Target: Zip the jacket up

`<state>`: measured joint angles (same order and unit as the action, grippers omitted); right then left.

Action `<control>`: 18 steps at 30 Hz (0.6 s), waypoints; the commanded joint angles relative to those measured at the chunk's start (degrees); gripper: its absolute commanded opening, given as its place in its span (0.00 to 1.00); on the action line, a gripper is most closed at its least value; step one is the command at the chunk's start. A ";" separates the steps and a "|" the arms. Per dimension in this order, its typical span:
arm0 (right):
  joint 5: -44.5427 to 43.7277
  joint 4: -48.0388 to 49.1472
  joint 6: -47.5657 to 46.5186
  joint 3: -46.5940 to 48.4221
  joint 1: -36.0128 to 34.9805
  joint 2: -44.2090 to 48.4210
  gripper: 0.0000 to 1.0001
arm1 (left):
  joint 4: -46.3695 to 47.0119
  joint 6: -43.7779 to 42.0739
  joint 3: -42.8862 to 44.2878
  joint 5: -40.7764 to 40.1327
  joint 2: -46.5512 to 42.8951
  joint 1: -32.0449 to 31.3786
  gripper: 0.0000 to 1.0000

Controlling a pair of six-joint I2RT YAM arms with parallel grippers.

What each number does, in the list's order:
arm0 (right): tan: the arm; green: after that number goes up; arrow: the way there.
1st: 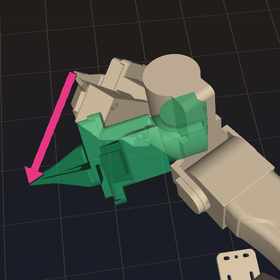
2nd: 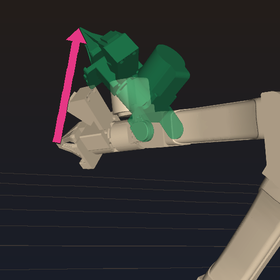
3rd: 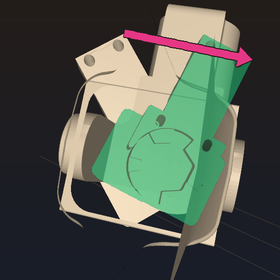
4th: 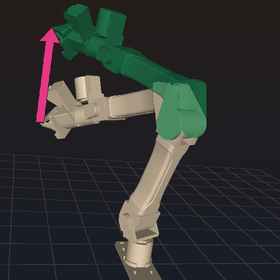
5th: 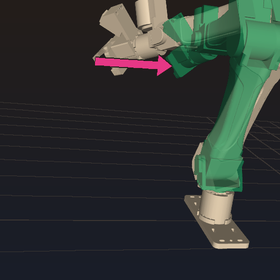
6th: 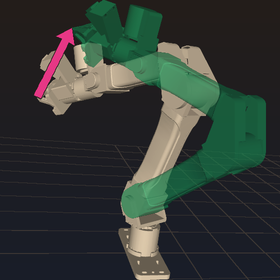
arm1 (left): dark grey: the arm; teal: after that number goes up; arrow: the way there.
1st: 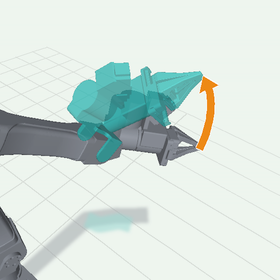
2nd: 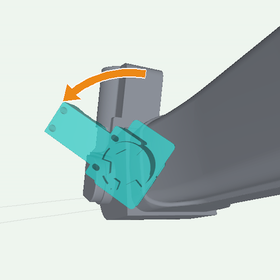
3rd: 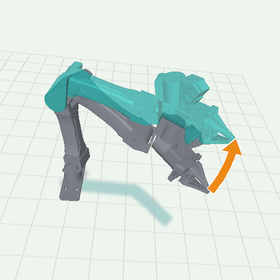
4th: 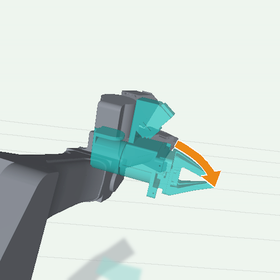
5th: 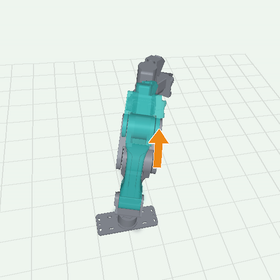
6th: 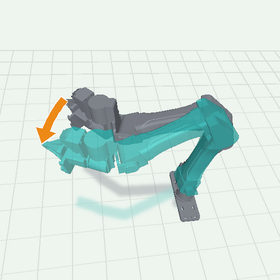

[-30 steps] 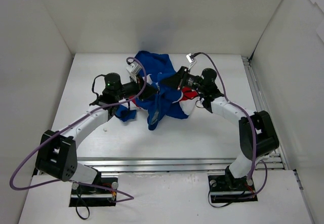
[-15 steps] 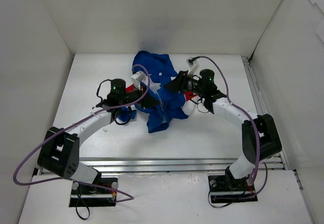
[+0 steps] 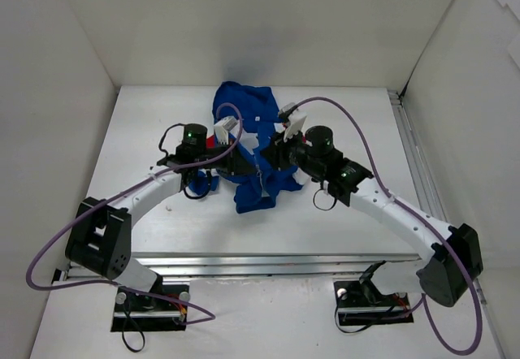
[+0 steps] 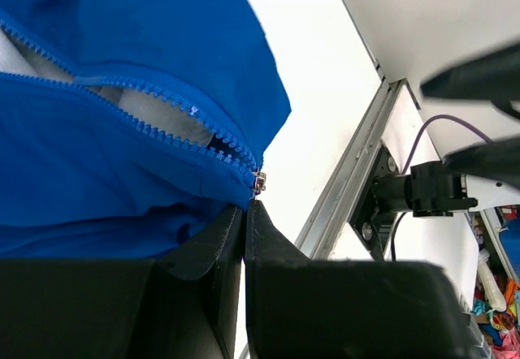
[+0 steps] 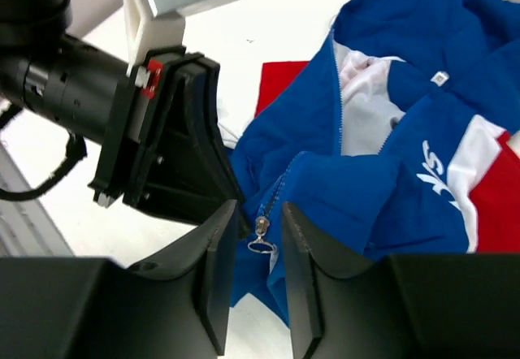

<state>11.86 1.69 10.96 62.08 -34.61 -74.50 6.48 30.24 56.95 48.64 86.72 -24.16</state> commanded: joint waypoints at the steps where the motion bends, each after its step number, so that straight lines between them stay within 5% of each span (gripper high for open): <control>1: -10.43 -0.73 -5.77 -0.73 -3.69 2.60 0.24 | -0.15 1.14 3.78 2.24 -1.99 0.26 0.00; 11: -17.39 -0.47 -9.38 -3.46 -9.86 3.05 0.22 | -0.76 4.56 3.78 6.64 -3.74 2.45 0.00; 18: -17.48 0.77 -9.12 -5.39 -11.88 2.69 0.30 | -1.47 5.44 3.96 7.34 -4.19 3.60 0.00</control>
<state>-3.46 -2.09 2.48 56.55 -45.54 -72.82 3.05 34.20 58.11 53.67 85.30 -21.21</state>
